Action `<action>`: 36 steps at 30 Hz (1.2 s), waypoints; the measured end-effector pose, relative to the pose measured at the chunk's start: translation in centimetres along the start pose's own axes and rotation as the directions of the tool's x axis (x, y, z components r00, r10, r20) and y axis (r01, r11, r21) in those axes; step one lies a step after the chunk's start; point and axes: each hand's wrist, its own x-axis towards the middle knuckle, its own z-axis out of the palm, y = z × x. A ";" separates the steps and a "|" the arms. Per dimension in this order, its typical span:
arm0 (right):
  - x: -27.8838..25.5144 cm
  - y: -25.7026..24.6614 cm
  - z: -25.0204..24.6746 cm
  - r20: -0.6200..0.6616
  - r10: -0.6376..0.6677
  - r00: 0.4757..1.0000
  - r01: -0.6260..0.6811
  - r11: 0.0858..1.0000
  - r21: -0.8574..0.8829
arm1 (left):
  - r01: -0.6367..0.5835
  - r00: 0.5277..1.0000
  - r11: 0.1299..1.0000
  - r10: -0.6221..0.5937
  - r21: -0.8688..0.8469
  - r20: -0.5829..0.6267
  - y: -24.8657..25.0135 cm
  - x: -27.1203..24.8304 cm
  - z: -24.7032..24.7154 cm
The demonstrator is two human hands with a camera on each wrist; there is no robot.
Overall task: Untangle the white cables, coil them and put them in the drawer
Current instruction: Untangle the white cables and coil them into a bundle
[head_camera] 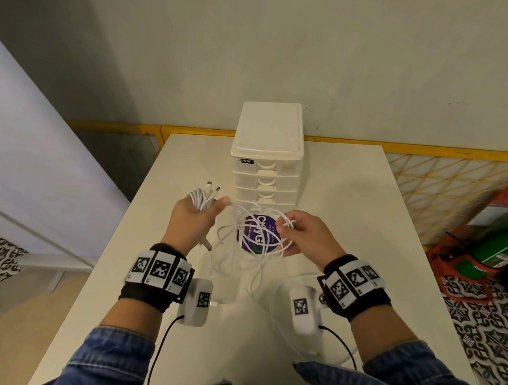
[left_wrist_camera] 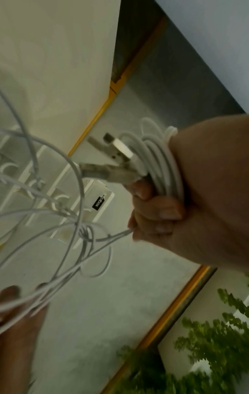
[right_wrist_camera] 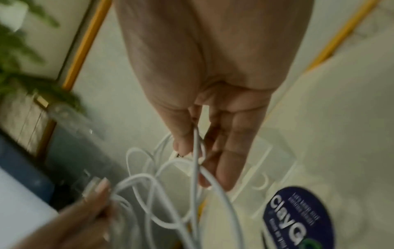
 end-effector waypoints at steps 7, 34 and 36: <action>-0.9 -2.1 2.5 0.019 -0.092 0.996 0.085 0.964 0.251 | -0.046 0.926 0.999 0.044 -0.004 0.375 0.0 -2.1 2.8; -1.3 1.9 -1.4 -0.108 -0.124 0.986 0.123 0.992 -0.022 | -0.060 0.998 0.966 0.054 -0.251 -0.032 -0.8 -0.2 -0.4; -1.5 2.0 -1.4 -0.024 -0.081 0.996 0.079 0.996 -0.050 | -0.098 0.993 0.949 0.074 -0.301 -0.091 -0.7 -0.3 -1.0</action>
